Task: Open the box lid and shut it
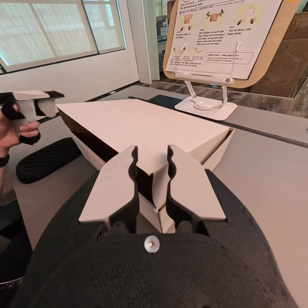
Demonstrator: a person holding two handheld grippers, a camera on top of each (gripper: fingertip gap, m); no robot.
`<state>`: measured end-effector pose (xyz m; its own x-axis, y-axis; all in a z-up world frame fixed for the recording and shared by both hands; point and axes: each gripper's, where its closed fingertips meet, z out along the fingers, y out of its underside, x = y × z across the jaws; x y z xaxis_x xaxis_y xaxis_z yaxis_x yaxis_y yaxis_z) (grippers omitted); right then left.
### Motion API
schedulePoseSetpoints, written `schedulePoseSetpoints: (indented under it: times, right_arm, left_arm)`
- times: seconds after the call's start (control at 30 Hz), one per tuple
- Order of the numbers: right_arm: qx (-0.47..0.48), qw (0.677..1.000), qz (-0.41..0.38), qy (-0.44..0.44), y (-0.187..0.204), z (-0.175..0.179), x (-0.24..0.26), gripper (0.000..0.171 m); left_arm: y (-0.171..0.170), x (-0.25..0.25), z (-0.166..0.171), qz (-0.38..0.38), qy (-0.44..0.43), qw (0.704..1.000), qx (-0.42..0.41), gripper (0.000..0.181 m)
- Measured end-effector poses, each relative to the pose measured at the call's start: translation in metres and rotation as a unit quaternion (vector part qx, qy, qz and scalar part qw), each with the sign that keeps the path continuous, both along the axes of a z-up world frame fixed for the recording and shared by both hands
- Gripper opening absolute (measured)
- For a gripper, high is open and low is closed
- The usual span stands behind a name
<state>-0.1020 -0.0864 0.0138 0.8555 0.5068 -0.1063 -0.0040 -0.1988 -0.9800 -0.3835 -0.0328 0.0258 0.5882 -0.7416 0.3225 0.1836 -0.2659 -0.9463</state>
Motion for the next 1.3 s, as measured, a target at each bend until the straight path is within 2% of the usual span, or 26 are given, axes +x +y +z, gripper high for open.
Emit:
schedulePoseSetpoints:
  times: [0.13,0.23,0.5,0.57,0.63,0.73,0.8,0.9,1.0,1.07,1.17,1.23,1.3]
  right_arm:
    - [-0.013,1.000,0.000,-0.007,-0.001,-0.007,0.000,0.033]
    - [-0.015,1.000,0.003,-0.004,-0.001,-0.008,0.000,0.033]
    - [-0.015,1.000,0.017,0.012,-0.002,-0.014,0.001,0.035]
    - [0.018,0.999,0.026,0.005,-0.007,-0.002,0.007,0.037]
    - [0.068,0.997,0.023,-0.012,-0.006,0.025,0.023,0.041]
    - [0.141,0.988,-0.026,-0.064,0.016,0.079,0.067,0.043]
    - [0.162,0.981,-0.023,-0.109,0.043,0.100,0.088,0.042]
    - [0.083,0.980,0.059,-0.170,0.082,0.077,0.099,0.043]
    - [0.023,0.973,0.166,-0.161,0.093,0.048,0.090,0.043]
    - [0.014,0.971,0.173,-0.167,0.106,0.035,0.095,0.044]
    - [-0.005,0.972,0.158,-0.173,0.126,0.017,0.108,0.043]
    - [-0.024,0.975,0.140,-0.173,0.139,0.003,0.117,0.043]
    - [-0.022,0.972,0.138,-0.187,0.148,-0.015,0.121,0.040]
  left_arm:
    - [0.006,0.012,-0.012,-0.017,-0.009,0.999,-0.035,0.052]
    - [0.008,0.016,-0.027,-0.019,0.021,0.998,-0.053,0.050]
    - [0.007,0.019,-0.036,-0.042,0.023,0.997,-0.068,0.049]
    - [0.007,0.015,-0.025,-0.056,0.018,0.997,-0.049,0.052]
    - [0.016,0.003,0.000,-0.058,0.015,0.998,-0.017,0.051]
    - [0.050,-0.016,0.047,-0.048,0.049,0.997,0.040,0.048]
    - [0.076,-0.015,0.064,-0.073,0.104,0.990,0.061,0.048]
    - [0.105,-0.003,0.065,-0.158,0.185,0.966,0.093,0.043]
    - [0.130,0.004,0.070,-0.193,0.163,0.960,0.121,0.050]
    - [0.144,0.006,0.059,-0.214,0.142,0.961,0.100,0.054]
    - [0.173,0.006,0.018,-0.196,0.150,0.967,0.059,0.055]
    - [0.180,0.011,-0.007,-0.210,0.120,0.968,0.068,0.050]
    - [0.197,0.009,-0.033,-0.207,0.095,0.973,0.047,0.036]
